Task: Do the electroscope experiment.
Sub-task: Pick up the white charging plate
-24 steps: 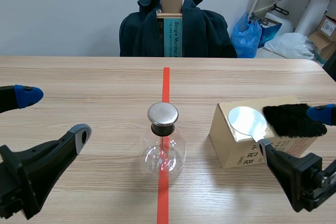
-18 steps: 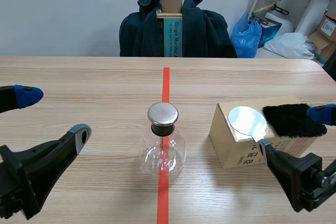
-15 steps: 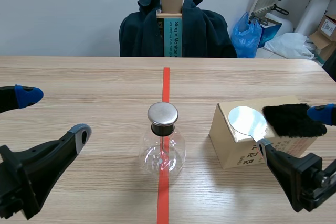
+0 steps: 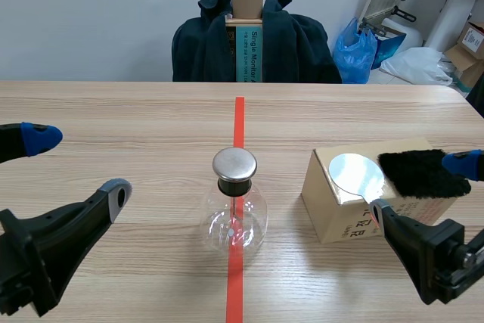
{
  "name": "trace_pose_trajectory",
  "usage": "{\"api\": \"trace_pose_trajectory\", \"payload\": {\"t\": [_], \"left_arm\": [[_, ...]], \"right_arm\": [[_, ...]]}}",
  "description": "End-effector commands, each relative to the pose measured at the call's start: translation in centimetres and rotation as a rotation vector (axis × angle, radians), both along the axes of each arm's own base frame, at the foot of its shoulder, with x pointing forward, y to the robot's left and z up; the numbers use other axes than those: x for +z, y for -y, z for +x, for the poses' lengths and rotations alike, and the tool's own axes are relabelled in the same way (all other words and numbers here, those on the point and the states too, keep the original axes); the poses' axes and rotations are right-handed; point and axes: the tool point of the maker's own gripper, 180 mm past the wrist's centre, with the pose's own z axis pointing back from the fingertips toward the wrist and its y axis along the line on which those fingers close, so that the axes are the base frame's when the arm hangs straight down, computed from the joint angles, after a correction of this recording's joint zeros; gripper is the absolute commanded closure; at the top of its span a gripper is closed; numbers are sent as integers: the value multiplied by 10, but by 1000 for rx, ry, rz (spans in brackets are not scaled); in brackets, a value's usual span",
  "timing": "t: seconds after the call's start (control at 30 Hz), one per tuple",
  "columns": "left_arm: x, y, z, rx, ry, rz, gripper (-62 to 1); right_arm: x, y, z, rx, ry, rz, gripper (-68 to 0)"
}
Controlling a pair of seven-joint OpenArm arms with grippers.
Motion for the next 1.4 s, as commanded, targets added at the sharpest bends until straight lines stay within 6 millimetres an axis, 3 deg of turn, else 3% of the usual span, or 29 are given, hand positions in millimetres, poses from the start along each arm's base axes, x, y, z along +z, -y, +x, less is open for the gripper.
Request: {"api": "trace_pose_trajectory", "payload": {"t": [0.0,0.3,0.57,0.87,1.0,1.37], "left_arm": [[5,3,0,-5,12,-17,-623],[5,3,0,-5,12,-17,-623],[5,3,0,-5,12,-17,-623],[2,3,-1,-13,13,8,-623],[2,3,-1,-13,14,9,-623],[2,3,-1,-13,14,10,-623]], "right_arm": [[12,-2,6,3,39,13,-657],[20,8,12,-36,83,-7,-657],[28,5,12,1,147,-45,-657],[36,-23,3,301,363,-482,-657],[27,-29,-4,437,424,-684,-657],[25,-45,-17,625,660,-938,-657]]}}
